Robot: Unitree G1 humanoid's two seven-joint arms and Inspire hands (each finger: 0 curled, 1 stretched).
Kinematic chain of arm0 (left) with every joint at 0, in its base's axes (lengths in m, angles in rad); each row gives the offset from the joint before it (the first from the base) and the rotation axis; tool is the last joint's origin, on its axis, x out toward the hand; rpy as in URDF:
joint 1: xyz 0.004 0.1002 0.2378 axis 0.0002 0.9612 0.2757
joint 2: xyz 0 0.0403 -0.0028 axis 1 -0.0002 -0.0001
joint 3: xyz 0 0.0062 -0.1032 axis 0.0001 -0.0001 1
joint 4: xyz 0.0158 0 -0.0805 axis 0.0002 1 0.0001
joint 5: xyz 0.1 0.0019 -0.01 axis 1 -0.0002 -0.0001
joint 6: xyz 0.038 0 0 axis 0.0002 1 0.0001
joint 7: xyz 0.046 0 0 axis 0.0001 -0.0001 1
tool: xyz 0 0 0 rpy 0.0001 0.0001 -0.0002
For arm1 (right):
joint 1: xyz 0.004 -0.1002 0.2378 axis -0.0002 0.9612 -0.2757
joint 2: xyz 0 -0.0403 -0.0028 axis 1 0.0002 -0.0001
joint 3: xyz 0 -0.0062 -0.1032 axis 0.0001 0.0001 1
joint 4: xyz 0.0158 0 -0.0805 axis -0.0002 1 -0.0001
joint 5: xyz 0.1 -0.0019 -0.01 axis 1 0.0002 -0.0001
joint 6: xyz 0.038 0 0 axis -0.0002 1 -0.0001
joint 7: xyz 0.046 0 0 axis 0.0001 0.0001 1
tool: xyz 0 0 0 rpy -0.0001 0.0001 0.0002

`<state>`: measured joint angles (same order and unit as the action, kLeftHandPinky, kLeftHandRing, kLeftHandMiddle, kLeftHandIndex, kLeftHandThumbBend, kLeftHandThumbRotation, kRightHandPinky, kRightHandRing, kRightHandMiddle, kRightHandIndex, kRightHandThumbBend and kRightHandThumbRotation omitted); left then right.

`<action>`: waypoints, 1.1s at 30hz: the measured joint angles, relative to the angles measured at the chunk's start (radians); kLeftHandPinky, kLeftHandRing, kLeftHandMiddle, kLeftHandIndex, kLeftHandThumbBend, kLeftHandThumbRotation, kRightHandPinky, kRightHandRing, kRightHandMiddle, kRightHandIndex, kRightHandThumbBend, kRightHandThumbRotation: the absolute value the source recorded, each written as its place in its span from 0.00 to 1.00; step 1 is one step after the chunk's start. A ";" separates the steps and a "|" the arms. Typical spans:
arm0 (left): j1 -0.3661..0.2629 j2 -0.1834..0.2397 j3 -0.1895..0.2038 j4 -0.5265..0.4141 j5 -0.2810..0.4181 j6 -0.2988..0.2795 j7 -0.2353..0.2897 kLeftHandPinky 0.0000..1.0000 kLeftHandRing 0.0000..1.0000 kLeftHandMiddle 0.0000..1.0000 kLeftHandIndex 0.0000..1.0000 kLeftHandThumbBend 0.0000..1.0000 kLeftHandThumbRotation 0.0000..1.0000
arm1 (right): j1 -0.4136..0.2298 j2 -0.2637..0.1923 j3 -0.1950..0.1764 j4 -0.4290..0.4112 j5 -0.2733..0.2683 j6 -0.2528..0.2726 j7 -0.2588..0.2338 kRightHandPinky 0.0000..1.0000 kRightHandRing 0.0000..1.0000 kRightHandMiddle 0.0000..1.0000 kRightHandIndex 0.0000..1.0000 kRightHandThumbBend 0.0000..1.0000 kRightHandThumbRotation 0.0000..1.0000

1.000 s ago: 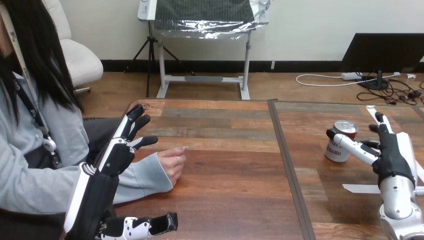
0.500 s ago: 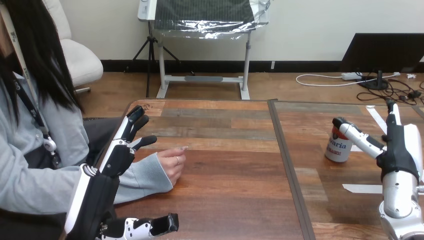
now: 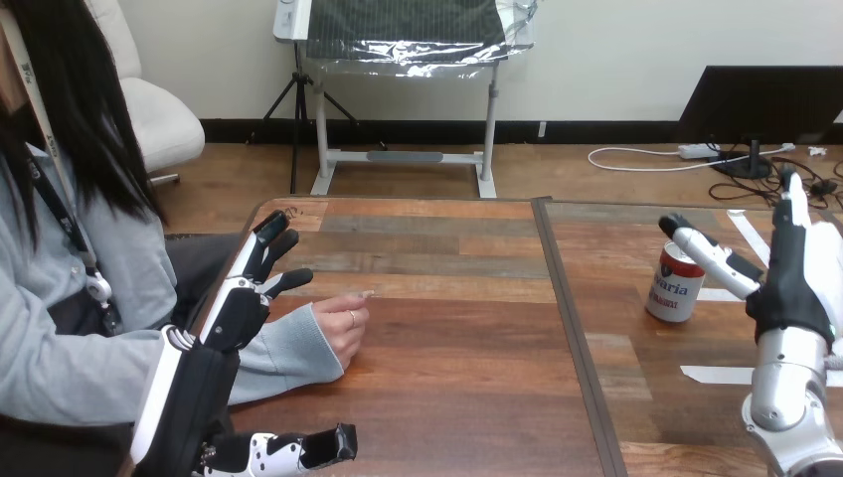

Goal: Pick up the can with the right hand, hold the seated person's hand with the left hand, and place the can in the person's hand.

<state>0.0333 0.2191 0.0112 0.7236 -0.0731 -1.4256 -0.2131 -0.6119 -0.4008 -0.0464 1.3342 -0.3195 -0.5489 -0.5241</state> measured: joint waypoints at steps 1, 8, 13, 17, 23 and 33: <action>-0.001 0.000 0.000 0.001 0.000 -0.001 0.000 0.83 0.94 0.98 0.96 1.00 0.55 | -0.001 0.000 0.003 0.000 -0.003 -0.003 -0.004 1.00 1.00 1.00 1.00 1.00 0.63; -0.004 -0.002 -0.005 0.009 -0.005 -0.004 -0.001 0.82 0.95 0.98 0.96 1.00 0.54 | -0.015 -0.003 0.036 -0.002 -0.044 -0.016 -0.027 0.95 1.00 1.00 0.99 1.00 0.64; -0.005 -0.005 -0.005 0.017 -0.005 -0.004 -0.001 0.82 0.95 0.98 0.96 1.00 0.54 | -0.026 -0.010 0.062 -0.003 -0.078 -0.028 -0.028 0.94 1.00 0.99 0.99 1.00 0.61; -0.005 -0.008 -0.005 0.019 -0.005 -0.004 -0.001 0.82 0.95 0.98 0.96 1.00 0.55 | -0.031 -0.019 0.079 -0.010 -0.091 -0.040 -0.023 0.91 0.99 0.97 0.97 1.00 0.57; -0.005 -0.011 -0.005 0.020 -0.004 -0.007 0.000 0.84 0.95 0.98 0.96 1.00 0.54 | -0.047 -0.030 0.094 -0.018 -0.103 -0.048 -0.008 0.87 0.96 0.95 0.96 1.00 0.55; -0.005 -0.025 -0.006 0.027 -0.005 -0.021 0.000 0.89 0.97 0.98 0.95 1.00 0.54 | -0.091 -0.051 0.126 -0.018 -0.126 -0.038 0.020 0.82 0.92 0.92 0.93 1.00 0.53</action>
<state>0.0282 0.1942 0.0051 0.7510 -0.0780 -1.4462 -0.2135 -0.7027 -0.4517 0.0797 1.3164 -0.4454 -0.5869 -0.5038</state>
